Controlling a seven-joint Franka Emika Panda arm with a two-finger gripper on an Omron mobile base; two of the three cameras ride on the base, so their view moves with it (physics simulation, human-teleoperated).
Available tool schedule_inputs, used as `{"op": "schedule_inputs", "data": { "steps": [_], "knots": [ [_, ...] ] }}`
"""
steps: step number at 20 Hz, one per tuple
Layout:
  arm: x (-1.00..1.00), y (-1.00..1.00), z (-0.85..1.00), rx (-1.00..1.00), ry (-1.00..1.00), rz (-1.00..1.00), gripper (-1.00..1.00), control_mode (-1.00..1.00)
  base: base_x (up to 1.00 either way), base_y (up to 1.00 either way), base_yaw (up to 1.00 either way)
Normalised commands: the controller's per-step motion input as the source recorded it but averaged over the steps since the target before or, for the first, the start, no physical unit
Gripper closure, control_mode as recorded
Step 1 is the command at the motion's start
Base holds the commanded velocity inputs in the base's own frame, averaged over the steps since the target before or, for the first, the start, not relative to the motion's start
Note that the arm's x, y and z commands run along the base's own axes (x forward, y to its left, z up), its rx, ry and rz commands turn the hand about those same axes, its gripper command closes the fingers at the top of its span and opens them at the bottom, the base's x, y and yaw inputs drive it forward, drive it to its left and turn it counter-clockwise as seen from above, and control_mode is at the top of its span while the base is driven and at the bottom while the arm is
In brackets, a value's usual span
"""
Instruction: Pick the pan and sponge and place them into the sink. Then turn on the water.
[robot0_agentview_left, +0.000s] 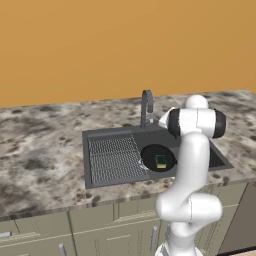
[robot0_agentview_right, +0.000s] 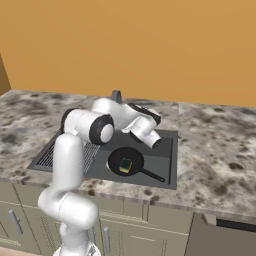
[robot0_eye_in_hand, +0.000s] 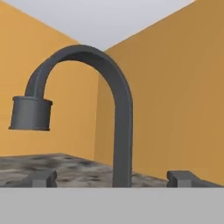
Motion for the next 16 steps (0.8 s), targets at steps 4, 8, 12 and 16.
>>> {"op": "schedule_inputs", "data": {
  "steps": [4, 8, 12, 16],
  "knots": [
    [0.29, -0.02, -0.09, 0.0, 0.0, -0.18, -1.0, -1.0, 0.0, 0.0, 0.0],
    [0.34, -0.06, -0.28, 0.0, 0.0, -0.09, -1.0, -1.0, 0.0, 0.0, 0.0],
    [0.3, -0.23, -0.35, 0.0, 0.0, 0.0, -1.0, -1.0, 0.0, 0.0, 0.0],
    [0.4, -0.28, -0.15, 0.02, 0.0, 0.0, -1.0, -1.0, 0.0, 0.0, 0.0]
  ]
}}
